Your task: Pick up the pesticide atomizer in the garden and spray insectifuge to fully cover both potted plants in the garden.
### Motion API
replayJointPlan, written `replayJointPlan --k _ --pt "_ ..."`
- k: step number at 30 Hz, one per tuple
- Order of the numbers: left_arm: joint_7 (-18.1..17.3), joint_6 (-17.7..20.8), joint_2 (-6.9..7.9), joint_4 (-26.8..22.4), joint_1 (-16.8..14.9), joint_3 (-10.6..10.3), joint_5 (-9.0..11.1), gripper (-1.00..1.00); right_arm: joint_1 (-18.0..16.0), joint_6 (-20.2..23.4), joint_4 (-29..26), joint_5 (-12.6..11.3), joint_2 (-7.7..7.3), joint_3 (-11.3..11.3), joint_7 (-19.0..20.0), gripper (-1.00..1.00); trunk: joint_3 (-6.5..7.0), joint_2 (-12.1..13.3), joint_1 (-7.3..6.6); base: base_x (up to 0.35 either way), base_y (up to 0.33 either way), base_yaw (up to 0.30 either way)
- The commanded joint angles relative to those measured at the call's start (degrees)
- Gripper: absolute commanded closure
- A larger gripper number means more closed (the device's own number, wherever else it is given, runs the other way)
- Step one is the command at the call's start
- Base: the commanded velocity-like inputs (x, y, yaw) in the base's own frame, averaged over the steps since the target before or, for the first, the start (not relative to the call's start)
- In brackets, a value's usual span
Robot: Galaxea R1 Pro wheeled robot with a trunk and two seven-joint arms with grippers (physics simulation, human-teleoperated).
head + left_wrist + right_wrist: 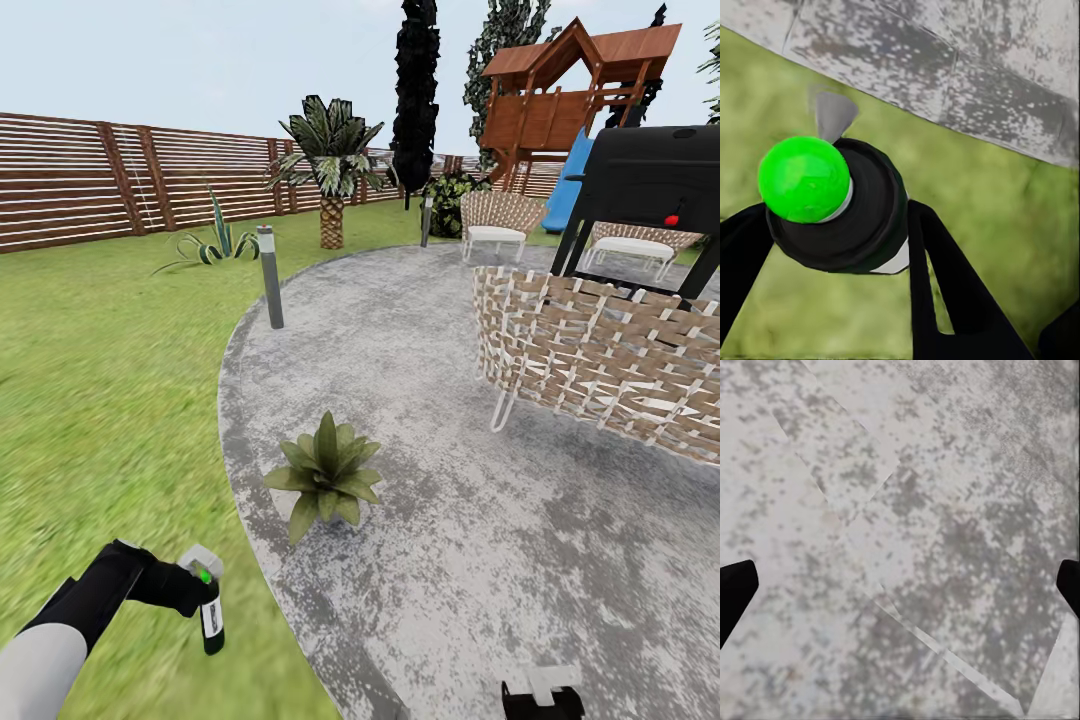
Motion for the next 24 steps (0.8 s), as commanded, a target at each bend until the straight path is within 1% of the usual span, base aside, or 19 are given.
replayJointPlan --k 1,2,3,6,8,9,10,12,14,15,17,18,21,22,23,24 --pt "-2.0 2.2 -0.07 -0.2 -0.1 0.1 -0.6 1.00 0.0 -0.1 0.0 -1.0 -0.01 0.5 -0.5 -1.00 -0.05 0.0 -0.01 0.000 0.000 0.000" --pt "-4.1 3.6 -0.16 -0.4 -0.2 -0.6 -0.8 1.00 0.0 -0.1 0.0 -2.0 0.04 0.5 -0.6 -1.00 -0.05 0.0 -0.01 0.000 0.000 0.000" --pt "-4.6 3.9 -0.25 -0.6 -0.2 -1.1 -0.9 1.00 0.0 -0.1 0.0 -2.2 0.04 0.5 -0.6 -1.00 -0.05 0.0 -0.01 0.000 0.000 0.000" --pt "-5.3 6.2 -0.76 -2.3 -0.2 -2.8 -1.0 1.00 0.0 -0.1 0.1 -2.4 0.01 0.4 -0.6 -1.00 -0.05 0.0 -0.01 0.000 0.000 0.000" --pt "-5.4 9.0 -1.04 -4.6 -0.2 -3.4 -1.0 1.00 0.0 -0.1 0.0 -2.5 0.00 0.4 -0.7 -1.00 -0.05 0.0 -0.01 0.000 0.000 0.000" --pt "-5.4 11.4 -1.44 -6.6 -0.2 -3.9 -1.3 1.00 0.0 -0.1 0.1 -3.1 0.00 0.4 -0.7 -1.00 -0.05 0.0 -0.01 0.000 0.000 0.000" --pt "-5.5 12.8 -1.68 -7.6 -0.2 -4.4 -1.7 1.00 0.0 -0.1 0.1 -3.8 -0.01 0.4 -0.7 -1.00 -0.05 0.0 -0.01 0.000 0.000 0.000" --pt "-5.7 15.2 -2.11 -10.8 0.1 -7.3 -2.6 1.00 0.0 -0.1 0.9 -6.0 -0.01 0.4 -0.7 -1.00 -0.05 0.0 -0.01 0.000 0.000 0.000" --pt "-5.8 16.1 -2.25 -13.4 0.5 -9.2 -2.9 1.00 0.1 -0.1 1.3 -6.7 -0.04 0.4 -0.7 -1.00 -0.05 0.0 -0.01 0.006 0.000 0.000" --pt "-5.8 16.6 -2.39 -14.3 0.6 -9.8 -3.0 1.00 0.1 -0.1 1.3 -6.9 -0.08 0.4 -0.8 -1.00 -0.05 0.0 -0.01 0.068 -0.009 0.000" --pt "-5.8 18.3 -3.03 -15.3 0.6 -10.6 -3.1 1.00 0.1 -0.1 1.4 -7.1 -0.14 0.4 -0.8 -1.00 -0.05 0.0 -0.01 0.160 -0.075 0.000" --pt "-5.8 20.7 -3.47 -15.6 0.5 -10.9 -3.1 1.00 0.1 -0.1 1.4 -7.2 -0.13 0.4 -0.8 -1.00 -0.05 0.0 -0.01 0.210 -0.147 0.000" --pt "-5.7 25.7 -4.15 -16.0 0.0 -11.4 -3.1 1.00 0.1 -0.1 1.4 -7.8 -0.08 0.4 -0.8 -1.00 -0.05 0.0 -0.01 0.222 -0.181 0.000" --pt "-5.7 26.4 -4.34 -16.0 -0.1 -11.7 -3.1 1.00 0.1 0.0 1.4 -7.9 -0.06 0.4 -0.8 -1.00 -0.05 0.0 -0.01 0.228 -0.200 0.000" --pt "-5.7 27.0 -4.54 -16.1 -0.1 -12.6 -3.1 1.00 0.1 0.0 1.4 -8.0 -0.03 0.4 -0.7 -1.00 -0.05 0.0 -0.01 0.212 -0.214 0.000" --pt "-5.7 27.3 -4.64 -16.1 -0.2 -14.2 -3.2 1.00 0.1 0.0 1.4 -8.0 -0.02 0.4 -0.7 -1.00 -0.05 0.0 -0.01 0.182 -0.236 0.000"
